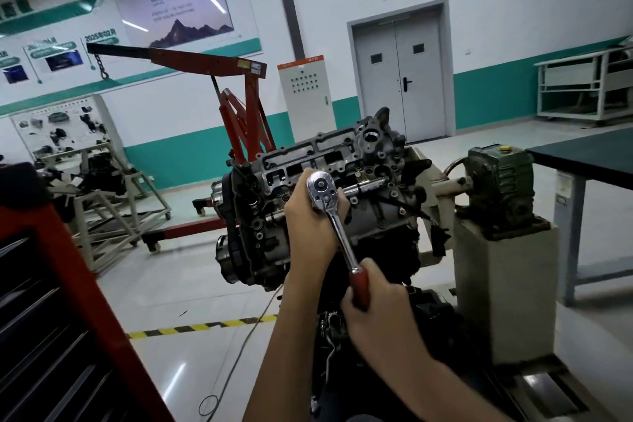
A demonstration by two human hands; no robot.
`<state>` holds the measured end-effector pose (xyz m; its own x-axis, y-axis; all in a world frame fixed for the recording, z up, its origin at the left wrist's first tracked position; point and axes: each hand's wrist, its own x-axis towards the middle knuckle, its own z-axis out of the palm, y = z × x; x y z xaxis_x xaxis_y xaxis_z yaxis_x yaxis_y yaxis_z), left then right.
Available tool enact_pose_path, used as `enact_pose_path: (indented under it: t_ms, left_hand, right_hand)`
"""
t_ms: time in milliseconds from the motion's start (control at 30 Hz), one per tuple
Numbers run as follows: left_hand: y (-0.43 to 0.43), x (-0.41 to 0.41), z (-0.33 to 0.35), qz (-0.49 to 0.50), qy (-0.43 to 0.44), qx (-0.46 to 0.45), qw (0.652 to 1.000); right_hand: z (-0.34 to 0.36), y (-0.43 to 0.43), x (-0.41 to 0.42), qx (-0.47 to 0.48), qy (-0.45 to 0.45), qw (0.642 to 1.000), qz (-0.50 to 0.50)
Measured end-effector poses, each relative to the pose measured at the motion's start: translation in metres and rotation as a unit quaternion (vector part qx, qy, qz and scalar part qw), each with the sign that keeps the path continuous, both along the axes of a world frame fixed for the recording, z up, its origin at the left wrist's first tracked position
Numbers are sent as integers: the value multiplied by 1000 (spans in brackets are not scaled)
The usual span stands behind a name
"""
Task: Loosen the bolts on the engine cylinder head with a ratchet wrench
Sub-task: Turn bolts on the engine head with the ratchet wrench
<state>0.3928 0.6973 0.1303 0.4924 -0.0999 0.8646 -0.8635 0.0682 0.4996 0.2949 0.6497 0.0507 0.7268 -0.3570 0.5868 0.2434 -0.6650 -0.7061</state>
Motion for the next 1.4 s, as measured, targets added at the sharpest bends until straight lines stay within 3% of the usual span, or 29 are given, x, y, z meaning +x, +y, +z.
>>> enact_pose_path:
  t_ms: [67,133,233,333,433,567,700,767,833,900,1000,1100,1200,1300,1400]
  left_hand:
    - [-6,2,5,-17,9,-13,1000]
    - [-7,6,9,-60,62,-36,996]
    - [-2,15,8,-63,117,-49,990]
    - [5,14,12,-39,56,33,997]
    - [8,12,18,-35,26,87,995]
    - [10,12,7,-29,34,48,998]
    - [-2,2,-6,-15,0,11,1000]
    - [-11,0,-5,-14,6,-14,1000]
    - [-15,1,-2,-27,17,-26,999]
    - [-13,6,2,-32,18,-23,999]
    - [-8,14,4,-22,39,-10,999]
    - [-1,18,10,-43,36,51,997]
    - [6,17,19,-53,-6,130,990]
    - [11,19,15,-50,21,105,993]
    - [10,14,3,-15,18,46,999]
  right_hand:
    - [-6,13,6,45,-21,999,5]
    - [-1,1,3,16,0,1000,22]
    - [21,-50,-7,-143,30,989,28]
    - [74,-108,-8,-354,50,933,-30]
    - [115,-135,-4,-454,24,886,-89]
    - [79,-111,-5,-364,38,928,-68]
    - [12,-50,-7,-97,25,995,-14]
    - [-6,-17,-2,21,20,999,20]
    - [-12,-2,4,55,11,998,38]
    - [-7,-13,5,20,23,999,43]
    - [18,-59,-3,-131,40,990,42]
    - [68,-112,-8,-331,43,942,-15]
    - [109,-137,-7,-437,23,896,-74]
    - [104,-126,-6,-423,24,903,-73]
    - [61,-93,-8,-299,44,952,-58]
